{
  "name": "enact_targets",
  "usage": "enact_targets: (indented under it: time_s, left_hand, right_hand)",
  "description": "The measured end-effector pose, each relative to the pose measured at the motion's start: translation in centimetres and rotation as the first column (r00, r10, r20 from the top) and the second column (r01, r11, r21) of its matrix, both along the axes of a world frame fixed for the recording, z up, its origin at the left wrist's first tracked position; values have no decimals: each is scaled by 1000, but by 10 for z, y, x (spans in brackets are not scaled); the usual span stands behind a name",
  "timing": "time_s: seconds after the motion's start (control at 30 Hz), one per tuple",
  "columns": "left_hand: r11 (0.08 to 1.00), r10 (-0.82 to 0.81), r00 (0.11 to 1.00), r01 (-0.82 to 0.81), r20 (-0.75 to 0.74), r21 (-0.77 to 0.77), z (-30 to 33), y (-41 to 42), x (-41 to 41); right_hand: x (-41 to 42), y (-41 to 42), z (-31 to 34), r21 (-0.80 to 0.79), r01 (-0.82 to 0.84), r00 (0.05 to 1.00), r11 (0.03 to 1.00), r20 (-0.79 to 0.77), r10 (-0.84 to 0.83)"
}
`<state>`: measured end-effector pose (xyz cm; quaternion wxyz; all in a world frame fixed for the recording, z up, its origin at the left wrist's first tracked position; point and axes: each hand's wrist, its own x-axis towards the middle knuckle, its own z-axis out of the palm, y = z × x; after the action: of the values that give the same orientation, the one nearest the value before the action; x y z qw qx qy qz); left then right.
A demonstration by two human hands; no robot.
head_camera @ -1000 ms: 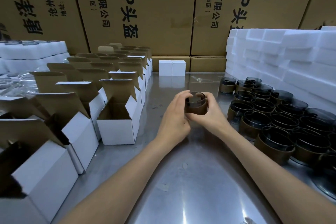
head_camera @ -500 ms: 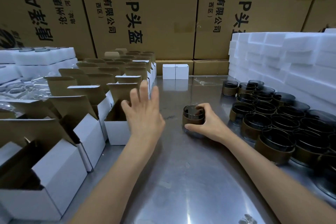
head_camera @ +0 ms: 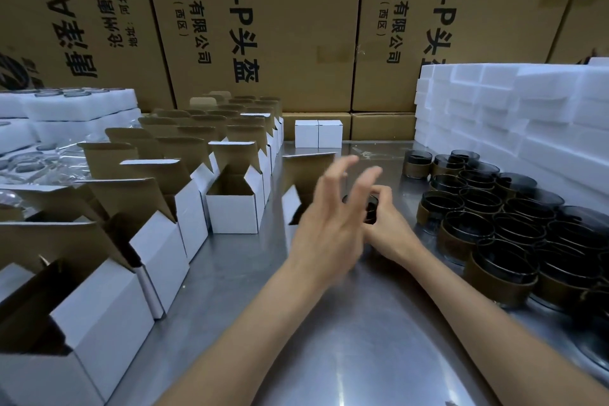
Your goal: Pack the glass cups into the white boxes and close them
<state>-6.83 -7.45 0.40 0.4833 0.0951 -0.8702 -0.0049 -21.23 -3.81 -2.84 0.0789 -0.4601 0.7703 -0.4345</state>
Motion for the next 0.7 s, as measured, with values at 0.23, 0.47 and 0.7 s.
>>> enact_targets:
  time_s: [0.23,0.47,0.7]
  left_hand:
    - [975,-151,969,113,-195,-191,-11,-9,-3]
    - [663,129,891,249,-435,706,-20,-39,7]
    - [499,101,965,162,-243,851,-29,-44,-7]
  right_hand:
    - [0,1,1,-113,51,997,992,-45,-57]
    - [22,3,14,-343,65,992,937,-75,-97]
    - [31,-6,8,-194,51,997,980,-50,-61]
